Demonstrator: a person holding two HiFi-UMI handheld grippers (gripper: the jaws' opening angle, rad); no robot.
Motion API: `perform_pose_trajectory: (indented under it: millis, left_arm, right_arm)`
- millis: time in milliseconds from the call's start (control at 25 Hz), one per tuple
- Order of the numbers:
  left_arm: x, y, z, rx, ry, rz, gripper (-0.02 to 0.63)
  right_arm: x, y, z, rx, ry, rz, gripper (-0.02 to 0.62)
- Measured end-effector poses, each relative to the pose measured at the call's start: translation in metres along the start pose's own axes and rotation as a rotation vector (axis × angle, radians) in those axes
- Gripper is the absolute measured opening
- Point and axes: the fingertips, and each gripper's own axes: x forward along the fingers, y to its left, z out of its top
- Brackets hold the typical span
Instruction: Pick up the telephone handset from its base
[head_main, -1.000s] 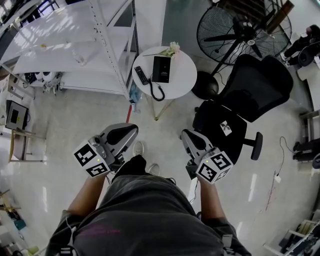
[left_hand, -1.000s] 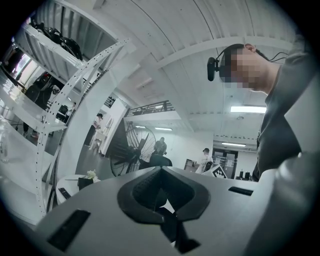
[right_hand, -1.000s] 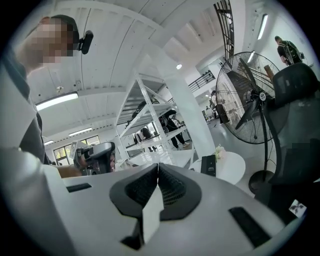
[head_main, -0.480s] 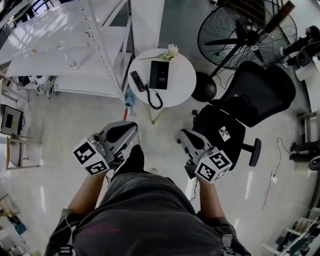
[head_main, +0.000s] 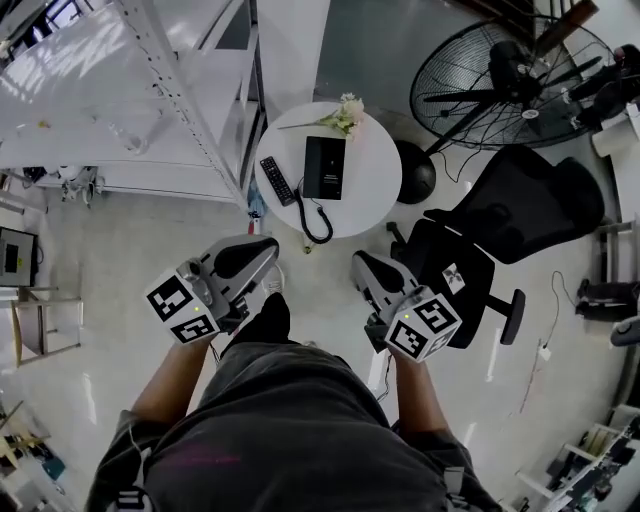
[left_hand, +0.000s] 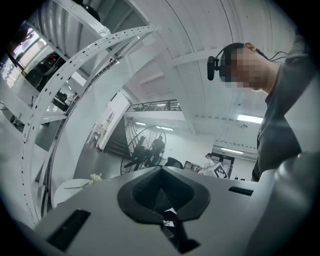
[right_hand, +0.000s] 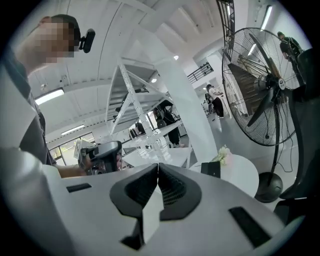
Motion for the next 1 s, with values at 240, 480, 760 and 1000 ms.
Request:
perform_pose_trajectory:
  millis: [240,480,760,1000]
  left_arm:
    - [0.015,0.056,0.023,-0.003,0.018,-0.029,0.014]
    - [0.021,0.099,0.033,-0.023,0.035,-0.053,0.014]
    - [0.026,0.135,0.033,-0.046,0.059,-0.077,0.014]
    - [0.028,0.154,0.032,-0.068,0.063,-0.068,0.014]
  right_arm:
    - [0.051,-0.015,0.025,0.010,-0.006,-0.025,0.021]
    - [0.089,-0.026,0.042,0.033,-0.010,-0.055,0.020]
    - [0.122,-0.035,0.057,0.019,-0.012,-0.083,0.021]
    - [0.141,-0.041,0.058,0.028,0.006,-0.082,0.020]
